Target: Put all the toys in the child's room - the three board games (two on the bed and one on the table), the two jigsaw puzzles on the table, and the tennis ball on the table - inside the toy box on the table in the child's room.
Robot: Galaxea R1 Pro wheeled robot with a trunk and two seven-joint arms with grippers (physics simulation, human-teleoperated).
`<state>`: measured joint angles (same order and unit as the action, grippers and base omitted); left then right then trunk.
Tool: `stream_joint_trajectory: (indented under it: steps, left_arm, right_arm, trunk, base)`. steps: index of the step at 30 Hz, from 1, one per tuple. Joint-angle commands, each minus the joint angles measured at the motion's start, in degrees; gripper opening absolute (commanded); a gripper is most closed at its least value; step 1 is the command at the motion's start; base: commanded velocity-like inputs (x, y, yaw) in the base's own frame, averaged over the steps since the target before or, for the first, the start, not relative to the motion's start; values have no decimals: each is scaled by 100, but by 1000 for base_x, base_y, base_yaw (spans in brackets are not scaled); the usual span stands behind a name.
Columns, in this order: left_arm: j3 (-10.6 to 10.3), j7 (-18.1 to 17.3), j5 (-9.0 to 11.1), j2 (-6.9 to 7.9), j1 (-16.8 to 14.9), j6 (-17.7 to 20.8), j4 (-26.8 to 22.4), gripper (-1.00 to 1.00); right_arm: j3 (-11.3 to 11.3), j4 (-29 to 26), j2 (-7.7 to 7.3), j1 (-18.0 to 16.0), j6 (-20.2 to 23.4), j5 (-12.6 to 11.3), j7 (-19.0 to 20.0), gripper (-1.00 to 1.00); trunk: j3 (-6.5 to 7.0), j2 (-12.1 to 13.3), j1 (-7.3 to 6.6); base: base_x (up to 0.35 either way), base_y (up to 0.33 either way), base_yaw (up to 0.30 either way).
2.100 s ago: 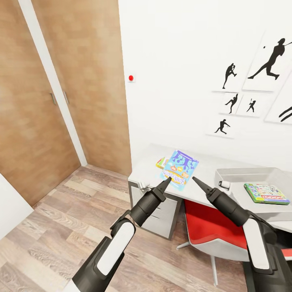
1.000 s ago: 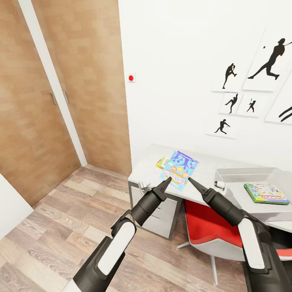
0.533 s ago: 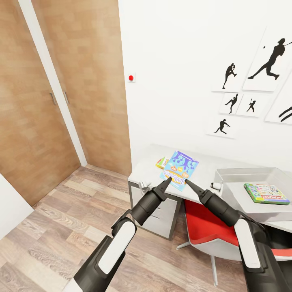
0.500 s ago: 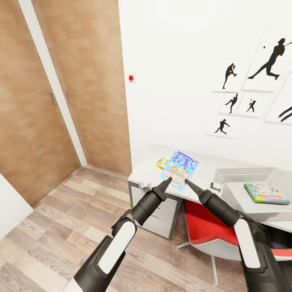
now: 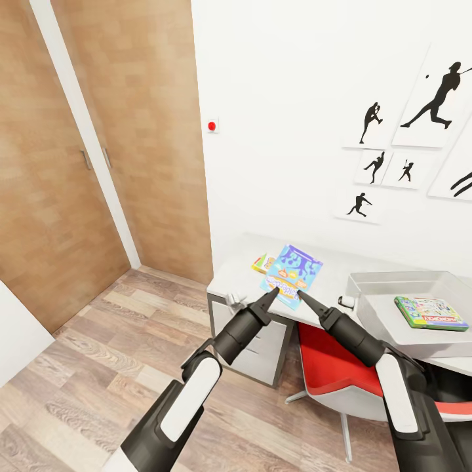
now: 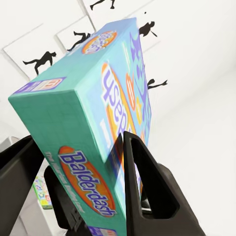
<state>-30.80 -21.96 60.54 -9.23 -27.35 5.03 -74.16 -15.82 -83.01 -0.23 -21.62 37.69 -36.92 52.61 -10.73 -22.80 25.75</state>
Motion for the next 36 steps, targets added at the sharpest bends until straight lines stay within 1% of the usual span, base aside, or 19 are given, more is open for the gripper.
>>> stream_joint_trajectory:
  steps: [1, 10, 17, 36]
  left_arm:
    - [-11, -19, 63, -3, -5, 50, 13, -100]
    - [-114, -19, 63, -11, -53, 32, 151, -100]
    - [-246, -25, 63, -10, -126, 12, 275, -100]
    - [-306, -59, 74, 28, -151, -35, 278, -100]
  right_arm:
    - [-5, 3, 1, -6, 37, -26, 4, 100]
    - [-8, 11, -1, -26, 37, -25, 4, 100]
    - [-12, 12, -3, -90, 43, -26, 4, 100]
    - [-49, 13, -38, -122, 46, -30, 8, 100]
  trunk:
    - [-11, -12, 3]
    - [-11, -12, 3]
    - [-11, -12, 3]
    - [-11, -12, 3]
  base:
    - [0, 0, 0]
    - [0, 0, 0]
    - [0, 0, 0]
    - [0, 0, 0]
